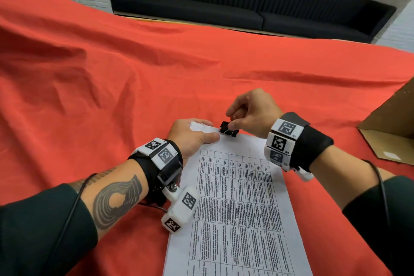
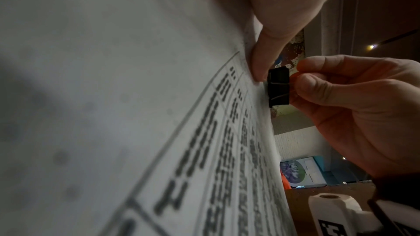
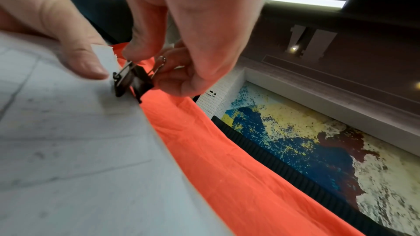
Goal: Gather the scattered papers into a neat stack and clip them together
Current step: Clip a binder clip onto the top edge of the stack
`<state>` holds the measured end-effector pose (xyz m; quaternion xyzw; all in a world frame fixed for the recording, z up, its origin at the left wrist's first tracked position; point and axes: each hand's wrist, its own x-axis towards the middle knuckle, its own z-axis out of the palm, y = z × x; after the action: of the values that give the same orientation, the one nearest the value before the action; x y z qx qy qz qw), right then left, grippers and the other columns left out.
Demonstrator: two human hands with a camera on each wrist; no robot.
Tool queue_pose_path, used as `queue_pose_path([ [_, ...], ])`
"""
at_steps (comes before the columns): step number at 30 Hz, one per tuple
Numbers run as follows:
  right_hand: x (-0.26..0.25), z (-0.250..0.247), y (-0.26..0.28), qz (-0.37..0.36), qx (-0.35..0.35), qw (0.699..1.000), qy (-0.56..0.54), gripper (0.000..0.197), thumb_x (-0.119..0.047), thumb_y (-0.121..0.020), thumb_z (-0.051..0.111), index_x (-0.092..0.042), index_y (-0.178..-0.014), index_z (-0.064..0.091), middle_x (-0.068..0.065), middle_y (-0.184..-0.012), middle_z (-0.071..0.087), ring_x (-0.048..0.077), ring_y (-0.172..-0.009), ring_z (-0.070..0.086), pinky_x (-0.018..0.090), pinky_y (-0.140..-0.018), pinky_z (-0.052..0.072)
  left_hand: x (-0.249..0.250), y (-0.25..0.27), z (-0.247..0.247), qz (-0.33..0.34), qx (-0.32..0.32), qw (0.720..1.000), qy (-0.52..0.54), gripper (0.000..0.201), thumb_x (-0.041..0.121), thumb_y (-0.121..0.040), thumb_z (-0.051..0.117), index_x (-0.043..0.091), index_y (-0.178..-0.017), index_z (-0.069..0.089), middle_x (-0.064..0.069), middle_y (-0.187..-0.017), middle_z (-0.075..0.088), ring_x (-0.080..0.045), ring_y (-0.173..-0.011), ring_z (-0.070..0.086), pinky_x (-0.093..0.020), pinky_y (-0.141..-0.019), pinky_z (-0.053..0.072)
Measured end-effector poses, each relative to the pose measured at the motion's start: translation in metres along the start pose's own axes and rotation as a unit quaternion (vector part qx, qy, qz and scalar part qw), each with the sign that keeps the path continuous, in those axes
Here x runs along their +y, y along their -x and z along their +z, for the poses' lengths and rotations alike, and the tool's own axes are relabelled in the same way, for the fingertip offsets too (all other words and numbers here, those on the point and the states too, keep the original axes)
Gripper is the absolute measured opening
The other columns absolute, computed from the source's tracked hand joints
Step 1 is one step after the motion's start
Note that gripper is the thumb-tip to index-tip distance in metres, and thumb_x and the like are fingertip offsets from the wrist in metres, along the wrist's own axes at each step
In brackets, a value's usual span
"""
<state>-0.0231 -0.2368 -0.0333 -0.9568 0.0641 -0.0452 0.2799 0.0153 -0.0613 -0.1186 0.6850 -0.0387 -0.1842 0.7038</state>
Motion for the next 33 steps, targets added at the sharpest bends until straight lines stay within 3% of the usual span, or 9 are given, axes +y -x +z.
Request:
queue_pose_path([
  [4,0.002,0.006,0.002,-0.009,0.009,1.0,0.011,0.023,-0.007,-0.068,0.092,-0.022,-0.075,0.076,0.002,-0.071,0.075,0.011,-0.066,0.071,0.021,-0.064,0.056,0.001,0.001,-0.001,0.009,-0.004,1.0,-0.004,0.03,-0.004,-0.07,0.089,0.016,-0.087,0.076,-0.008,-0.085,0.073,-0.021,-0.078,0.068,-0.036,-0.082,0.06],
  [9,0.008,-0.005,-0.014,0.002,-0.051,0.998,-0.038,0.024,-0.002,-0.067,0.092,-0.017,-0.073,0.075,0.009,-0.069,0.076,0.015,-0.065,0.073,0.032,-0.07,0.062,-0.001,0.0,-0.003,0.023,-0.02,1.0,-0.006,0.029,-0.001,-0.07,0.09,0.016,-0.09,0.078,-0.006,-0.084,0.073,-0.02,-0.077,0.069,-0.032,-0.075,0.062],
  [11,0.009,-0.008,-0.023,0.011,-0.086,0.995,-0.055,0.023,0.002,-0.068,0.091,-0.014,-0.073,0.075,0.011,-0.066,0.074,0.014,-0.062,0.07,0.033,-0.071,0.06,-0.004,0.0,-0.004,0.036,-0.017,0.999,-0.01,0.029,0.003,-0.068,0.092,0.02,-0.088,0.079,-0.004,-0.085,0.071,-0.019,-0.081,0.068,-0.035,-0.081,0.062],
  [15,0.011,-0.008,-0.037,0.034,-0.167,0.982,-0.081,0.023,0.011,-0.071,0.085,-0.008,-0.077,0.074,0.007,-0.064,0.072,0.013,-0.06,0.07,0.025,-0.063,0.057,-0.008,0.0,-0.002,0.045,-0.007,0.999,-0.01,0.03,0.005,-0.065,0.095,0.025,-0.081,0.079,-0.002,-0.089,0.069,-0.022,-0.091,0.066,-0.048,-0.095,0.06],
  [21,0.012,-0.006,-0.05,0.055,-0.213,0.97,-0.098,0.022,0.018,-0.072,0.08,-0.002,-0.078,0.072,0.01,-0.062,0.07,0.017,-0.056,0.071,0.024,-0.058,0.058,-0.009,0.0,-0.001,0.038,-0.007,0.999,-0.002,0.031,0.005,-0.063,0.095,0.026,-0.077,0.078,-0.009,-0.087,0.072,-0.026,-0.082,0.067,-0.06,-0.089,0.059],
  [24,0.015,-0.003,-0.052,0.067,-0.234,0.965,-0.096,0.023,0.02,-0.071,0.079,-0.001,-0.077,0.071,0.011,-0.061,0.069,0.019,-0.056,0.071,0.026,-0.058,0.06,-0.009,-0.001,-0.001,0.034,0.018,0.999,-0.012,0.045,0.031,-0.043,0.1,0.027,-0.083,0.078,-0.009,-0.102,0.076,-0.031,-0.104,0.071,-0.058,-0.095,0.057],
  [26,0.017,0.0,-0.053,0.077,-0.237,0.962,-0.111,0.025,0.023,-0.071,0.077,-0.001,-0.075,0.071,0.013,-0.061,0.068,0.021,-0.056,0.07,0.028,-0.059,0.061,-0.011,-0.003,-0.001,0.035,0.024,0.999,-0.014,0.053,0.038,-0.036,0.099,0.03,-0.084,0.078,-0.008,-0.109,0.075,-0.032,-0.116,0.068,-0.054,-0.1,0.055],
  [31,0.02,0.001,-0.057,0.091,-0.257,0.952,-0.137,0.025,0.025,-0.072,0.073,0.0,-0.073,0.069,0.015,-0.06,0.067,0.023,-0.057,0.069,0.034,-0.065,0.063,-0.011,-0.004,-0.002,0.031,0.041,0.999,-0.015,0.037,0.018,-0.051,0.102,0.03,-0.076,0.077,-0.003,-0.11,0.074,-0.025,-0.115,0.067,-0.049,-0.101,0.055],
  [33,0.022,0.0,-0.058,0.096,-0.26,0.951,-0.136,0.026,0.025,-0.072,0.073,0.0,-0.073,0.068,0.014,-0.059,0.066,0.023,-0.056,0.069,0.036,-0.066,0.063,-0.012,-0.004,-0.003,0.025,0.044,0.999,-0.009,0.039,0.019,-0.049,0.102,0.03,-0.077,0.077,-0.005,-0.11,0.074,-0.027,-0.113,0.068,-0.049,-0.1,0.056],
])
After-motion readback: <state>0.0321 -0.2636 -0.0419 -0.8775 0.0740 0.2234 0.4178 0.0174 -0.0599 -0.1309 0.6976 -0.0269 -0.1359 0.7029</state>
